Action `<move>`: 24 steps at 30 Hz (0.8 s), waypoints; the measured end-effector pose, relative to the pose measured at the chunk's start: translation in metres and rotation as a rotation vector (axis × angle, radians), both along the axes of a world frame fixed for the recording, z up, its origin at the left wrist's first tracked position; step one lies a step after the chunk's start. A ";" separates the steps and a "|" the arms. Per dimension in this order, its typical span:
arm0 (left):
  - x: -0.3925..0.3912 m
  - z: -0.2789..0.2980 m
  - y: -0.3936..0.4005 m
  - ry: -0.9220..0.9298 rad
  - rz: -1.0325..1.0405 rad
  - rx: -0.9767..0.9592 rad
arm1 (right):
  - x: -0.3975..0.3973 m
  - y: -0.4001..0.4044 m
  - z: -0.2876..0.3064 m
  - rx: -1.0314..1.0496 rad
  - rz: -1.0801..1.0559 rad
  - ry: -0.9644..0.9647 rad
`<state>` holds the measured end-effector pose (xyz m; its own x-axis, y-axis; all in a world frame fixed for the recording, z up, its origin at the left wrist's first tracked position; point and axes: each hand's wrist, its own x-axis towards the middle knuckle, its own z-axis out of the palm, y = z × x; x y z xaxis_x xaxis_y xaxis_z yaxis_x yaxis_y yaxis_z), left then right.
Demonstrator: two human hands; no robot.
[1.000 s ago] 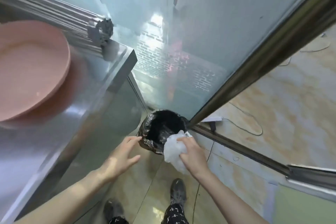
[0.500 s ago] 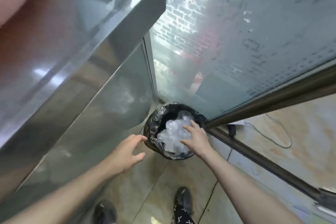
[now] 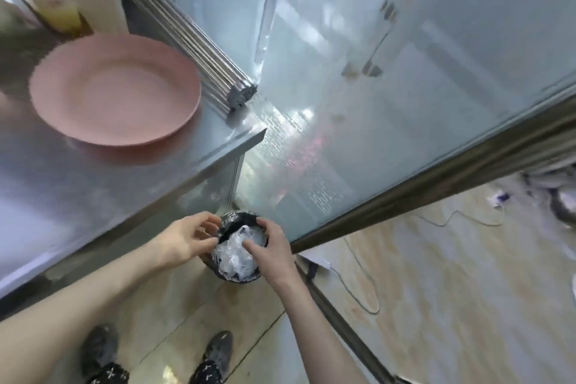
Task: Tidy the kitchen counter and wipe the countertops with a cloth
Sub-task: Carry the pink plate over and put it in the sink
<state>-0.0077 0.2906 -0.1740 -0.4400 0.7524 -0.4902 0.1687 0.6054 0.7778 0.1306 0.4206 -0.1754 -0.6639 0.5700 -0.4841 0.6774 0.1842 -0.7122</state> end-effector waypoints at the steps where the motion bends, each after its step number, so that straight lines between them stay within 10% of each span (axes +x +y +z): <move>1: -0.002 0.019 -0.003 -0.007 -0.011 0.023 | -0.004 -0.003 0.018 0.001 0.007 0.027; 9: -0.062 0.127 -0.047 0.100 0.144 0.109 | -0.059 -0.026 0.108 0.060 0.140 0.199; 24: -0.137 0.129 -0.119 0.039 0.579 0.036 | -0.180 -0.059 0.132 0.123 0.106 0.144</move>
